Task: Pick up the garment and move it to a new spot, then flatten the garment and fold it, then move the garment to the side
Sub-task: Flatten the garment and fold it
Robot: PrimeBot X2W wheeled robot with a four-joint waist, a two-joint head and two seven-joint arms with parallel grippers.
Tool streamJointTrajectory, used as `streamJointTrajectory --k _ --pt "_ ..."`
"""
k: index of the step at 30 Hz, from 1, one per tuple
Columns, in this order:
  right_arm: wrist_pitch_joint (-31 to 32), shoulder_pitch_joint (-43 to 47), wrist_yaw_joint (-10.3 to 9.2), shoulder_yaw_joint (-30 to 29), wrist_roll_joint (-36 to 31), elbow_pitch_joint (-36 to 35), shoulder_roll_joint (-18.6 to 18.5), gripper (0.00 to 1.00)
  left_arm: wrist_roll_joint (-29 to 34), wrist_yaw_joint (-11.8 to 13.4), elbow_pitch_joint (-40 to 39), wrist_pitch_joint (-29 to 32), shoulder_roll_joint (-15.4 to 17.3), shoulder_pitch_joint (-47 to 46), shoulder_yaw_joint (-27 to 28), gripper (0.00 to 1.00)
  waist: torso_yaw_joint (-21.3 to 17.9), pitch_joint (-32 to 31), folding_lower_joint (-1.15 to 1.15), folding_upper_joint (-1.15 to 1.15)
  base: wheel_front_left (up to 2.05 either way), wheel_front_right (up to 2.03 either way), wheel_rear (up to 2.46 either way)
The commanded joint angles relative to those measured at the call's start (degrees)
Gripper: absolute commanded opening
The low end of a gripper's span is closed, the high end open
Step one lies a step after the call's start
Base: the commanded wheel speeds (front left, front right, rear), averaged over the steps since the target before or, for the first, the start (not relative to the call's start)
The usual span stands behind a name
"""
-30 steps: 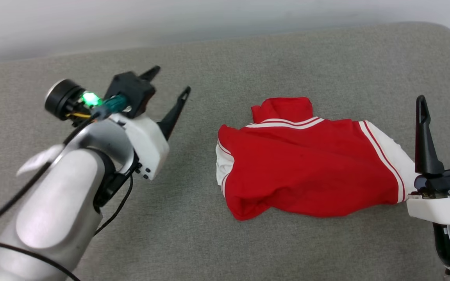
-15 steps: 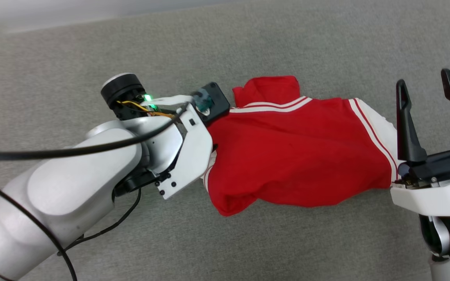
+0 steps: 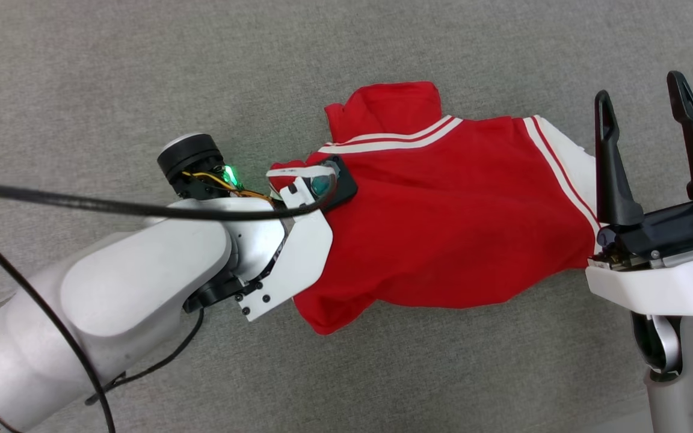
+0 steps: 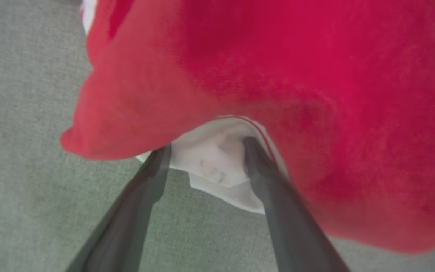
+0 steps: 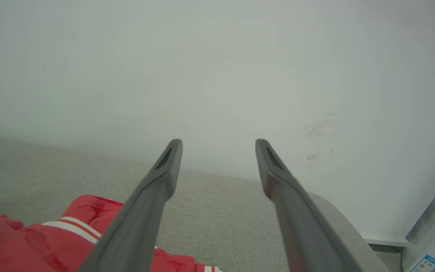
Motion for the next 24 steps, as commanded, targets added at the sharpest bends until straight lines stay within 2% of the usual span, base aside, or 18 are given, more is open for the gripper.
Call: streamJointTrajectory --k 1,2,3,4,10,15,19,24 --pt "-0.1 -0.7 -0.04 0.0 -0.2 0.1 0.4 1.0 0.3 -0.4 0.5 2.0 0.6 4.1 -2.1 1.0 -0.4 0.6 0.0 0.0 0.0 0.0 0.0" --pt "-0.1 -0.8 -0.04 0.0 -0.3 0.1 0.5 1.0 0.7 -0.4 0.1 2.7 0.8 4.7 -2.3 1.0 -0.4 0.6 0.0 0.0 0.0 0.0 0.0" --pt "-0.1 -0.9 -0.04 0.0 -0.3 0.3 0.5 1.0 0.8 -0.4 -0.3 3.0 0.9 5.1 -2.3 0.23 -0.4 0.6 0.0 0.0 0.0 0.0 0.0" --pt "-0.1 -1.0 -0.04 0.0 -0.4 0.4 0.6 1.0 0.8 -0.5 -0.8 3.3 1.1 5.2 -2.4 0.0 -0.2 0.5 0.0 0.0 0.0 0.0 0.0" --pt "-0.1 -1.2 -0.04 0.1 -0.9 1.0 0.0 1.0 0.5 -0.2 -2.3 2.0 1.3 2.6 -1.5 0.0 1.3 -1.9 0.0 0.0 0.0 0.0 0.0" --pt "-0.1 0.1 -0.04 -0.1 -0.9 1.5 -0.6 1.0 -1.6 -0.2 -2.2 -3.2 1.0 0.2 -1.1 0.0 3.4 -4.9 0.0 0.0 0.0 0.0 0.0" --pt "-0.1 1.3 -0.04 -0.7 -0.7 1.5 -1.1 1.0 -4.2 -0.2 -1.5 -7.7 3.7 -0.6 -1.1 0.0 5.3 -7.0 0.0 0.0 0.0 0.0 0.0" --pt "-0.1 2.9 -0.04 -1.2 -0.5 1.6 -1.5 1.0 -6.9 -0.2 1.1 -11.2 9.3 0.3 -1.0 0.0 7.2 -8.9 0.0 0.0 0.0 0.0 0.0"
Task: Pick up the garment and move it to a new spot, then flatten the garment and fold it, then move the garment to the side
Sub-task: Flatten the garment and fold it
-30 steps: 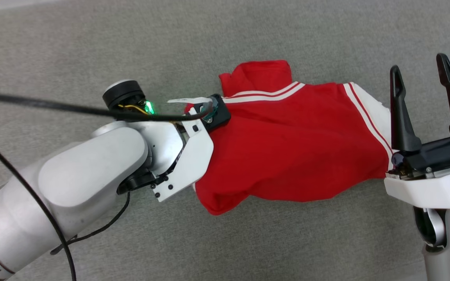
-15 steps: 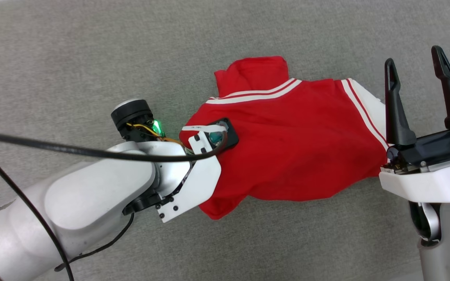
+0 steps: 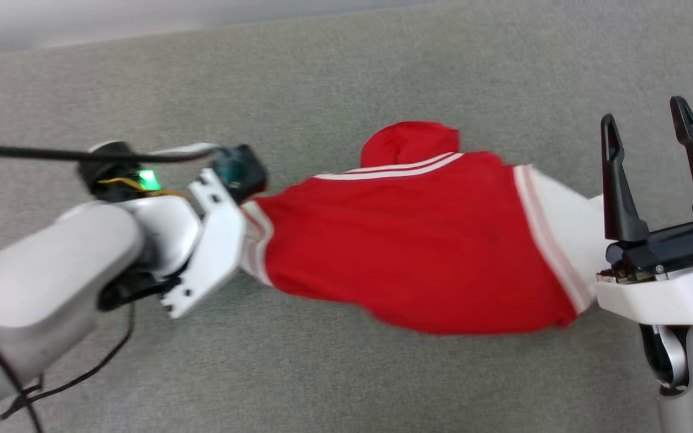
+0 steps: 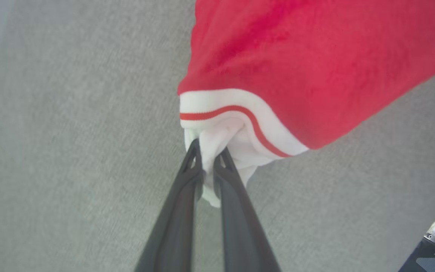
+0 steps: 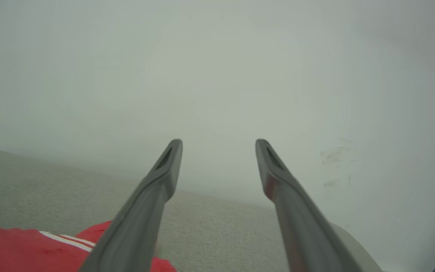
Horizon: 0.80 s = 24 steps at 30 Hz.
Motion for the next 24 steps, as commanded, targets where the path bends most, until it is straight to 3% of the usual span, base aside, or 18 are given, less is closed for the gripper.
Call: streamJointTrajectory --k 1,9,16,17,18,21,24 --pt "-0.1 0.9 -0.04 -0.1 0.3 0.1 -0.3 1.0 -0.9 0.0 1.1 -0.8 2.0 1.4 0.2 0.0 1.3 -1.2 0.0 0.0 0.0 0.0 0.0" --pt "-0.1 1.9 -0.04 -0.1 0.6 0.4 -0.5 1.0 -4.6 2.4 5.9 -2.8 9.5 7.7 0.5 0.0 2.2 -1.0 0.0 0.0 0.0 0.0 0.0" --pt "-0.1 1.9 -0.04 0.4 0.7 2.1 -0.7 1.0 -7.1 4.3 10.4 -6.5 7.5 13.6 0.3 0.0 2.4 -1.3 0.0 0.0 0.0 0.0 0.0" --pt "-0.1 2.0 -0.04 0.4 0.7 2.5 -1.0 1.0 -7.0 4.6 10.9 -8.0 6.7 13.9 0.7 0.73 2.6 -1.8 0.0 0.0 0.0 0.0 0.0" --pt "-0.1 2.1 -0.04 0.3 0.6 2.7 -1.3 1.0 -6.9 5.0 11.4 -9.5 6.1 14.0 1.1 1.0 2.7 -2.3 0.0 0.0 0.0 0.0 0.0" --pt "-0.1 1.6 -0.04 0.1 0.5 3.0 -2.2 1.0 -5.9 6.1 11.8 -14.8 5.2 14.2 2.7 1.0 3.2 -4.0 0.0 0.0 0.0 0.0 0.0" --pt "-0.1 0.5 -0.04 -0.1 0.6 3.2 -3.7 1.0 -4.2 8.7 11.2 -22.0 5.3 14.7 4.7 1.0 3.7 -5.8 0.0 0.0 0.0 0.0 0.0"
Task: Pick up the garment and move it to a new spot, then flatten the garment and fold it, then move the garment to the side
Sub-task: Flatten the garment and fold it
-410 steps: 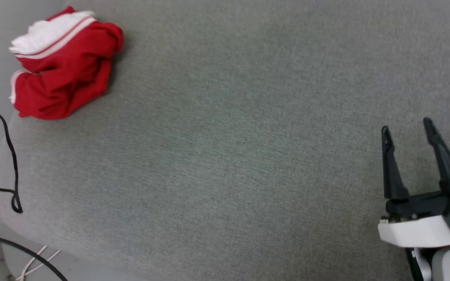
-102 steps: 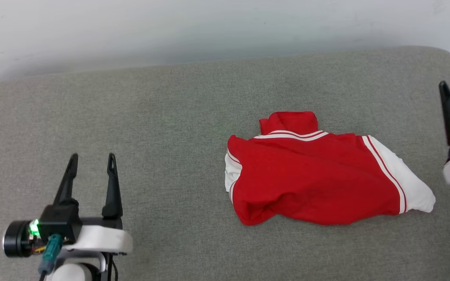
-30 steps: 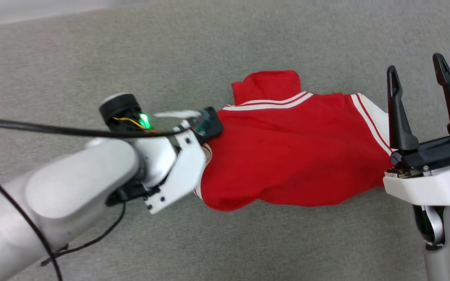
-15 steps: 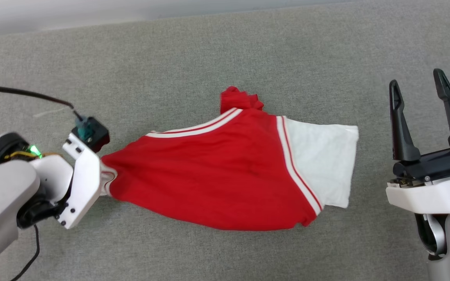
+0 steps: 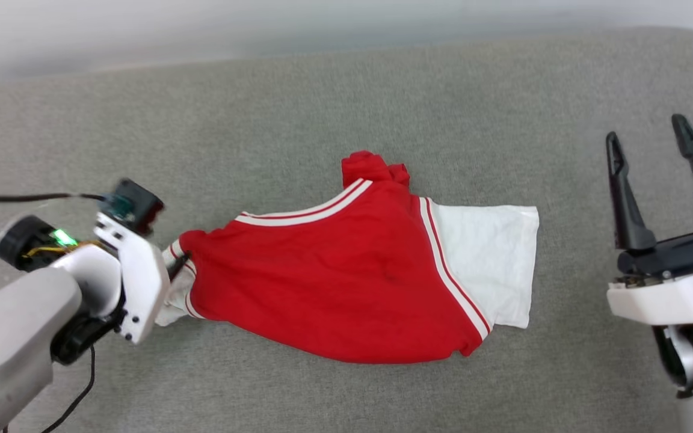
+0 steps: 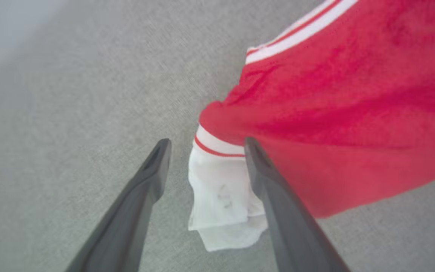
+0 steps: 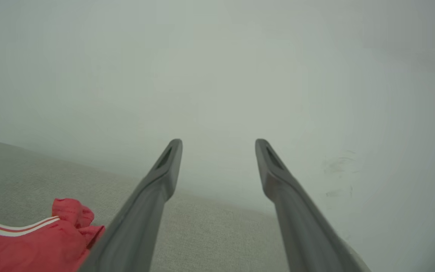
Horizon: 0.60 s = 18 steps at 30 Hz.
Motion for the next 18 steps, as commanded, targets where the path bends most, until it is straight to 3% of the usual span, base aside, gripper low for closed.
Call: streamJointTrajectory --k 1,7,12,18 --pt "-0.1 -1.3 -0.04 -0.1 0.3 0.2 -1.4 1.0 0.4 2.0 -0.7 -4.5 0.4 1.6 1.6 1.0 0.7 -1.9 0.0 0.0 0.0 0.0 0.0" --pt "-0.1 -4.0 -0.04 -0.5 0.8 1.2 -5.1 1.0 1.0 9.2 -5.3 -17.0 2.1 6.0 5.6 1.0 2.3 -4.3 0.0 0.0 0.0 0.0 0.0" --pt "0.3 -7.6 -0.04 2.0 1.5 5.3 -9.7 1.0 1.0 16.6 -9.9 -26.1 2.8 11.3 8.3 1.0 3.5 -5.1 0.0 0.0 0.0 0.0 0.0" --pt "9.8 -15.1 -0.04 11.1 7.0 9.4 -17.9 1.0 2.3 25.3 -13.8 -32.3 1.3 17.1 13.5 1.0 4.6 -4.8 0.0 0.0 0.0 0.0 0.0"
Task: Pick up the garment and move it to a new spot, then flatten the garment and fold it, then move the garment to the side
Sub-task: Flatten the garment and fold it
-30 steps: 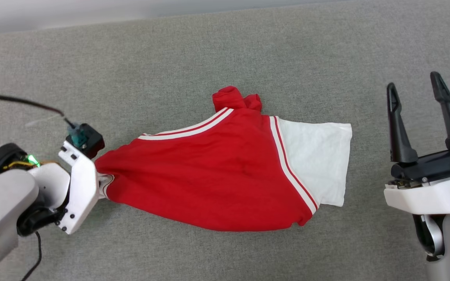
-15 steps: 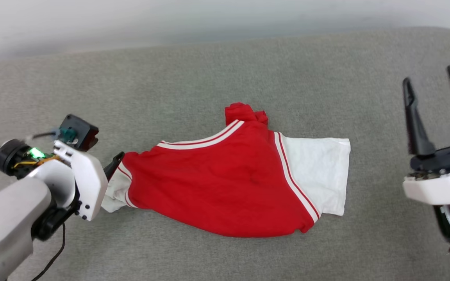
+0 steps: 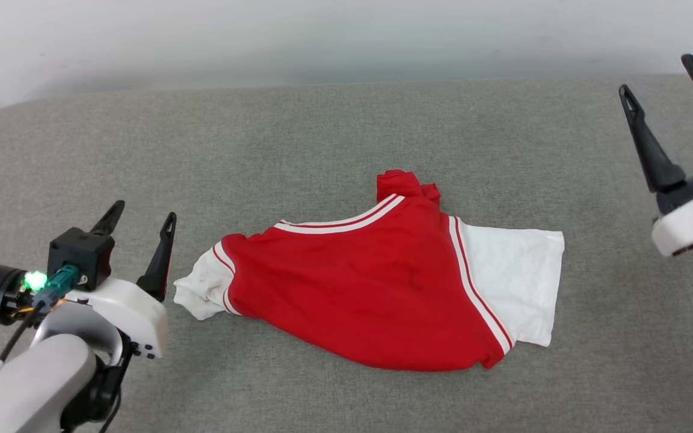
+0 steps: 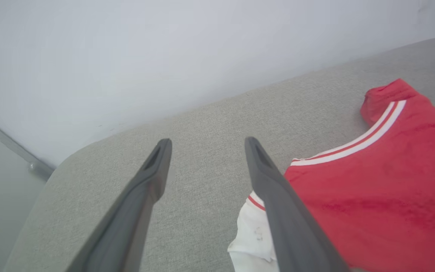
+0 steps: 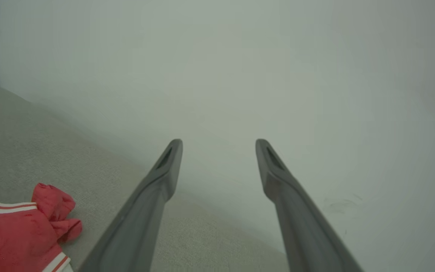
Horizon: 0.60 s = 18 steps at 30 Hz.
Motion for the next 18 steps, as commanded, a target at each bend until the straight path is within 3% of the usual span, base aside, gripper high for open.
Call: streamJointTrajectory --k 1,3,6,9,13,18 --pt "4.3 -3.3 -0.05 3.5 3.0 1.0 -3.0 1.0 1.1 2.5 -1.6 -0.8 -1.2 2.7 2.9 1.0 0.6 0.4 0.0 0.0 0.0 0.0 0.0" --pt "6.7 -4.4 -0.06 5.2 4.6 1.3 -4.1 1.0 2.3 3.7 -2.8 -0.9 -1.9 3.5 5.1 1.0 0.7 0.5 0.0 0.0 0.0 0.0 0.0" --pt "15.1 -7.9 -0.06 11.1 9.9 1.7 -8.3 1.0 7.6 6.5 -6.2 -1.0 -4.5 8.0 12.0 1.0 1.3 1.3 0.0 0.0 0.0 0.0 0.0" --pt "24.3 -11.2 -0.05 17.2 16.4 1.7 -11.4 1.0 12.9 7.7 -9.0 -0.9 -7.1 12.2 18.6 1.0 1.9 2.2 0.0 0.0 0.0 0.0 0.0" --pt "37.5 -14.4 -0.05 24.9 26.2 1.9 -15.2 1.0 19.0 6.9 -11.4 -0.9 -11.1 18.2 26.0 1.0 2.6 3.5 0.0 0.0 0.0 0.0 0.0" --pt "50.3 -16.9 -0.05 30.2 34.1 5.1 -16.0 1.0 25.5 5.5 -13.3 -1.0 -16.9 23.4 34.0 1.0 3.5 5.5 0.0 0.0 0.0 0.0 0.0"
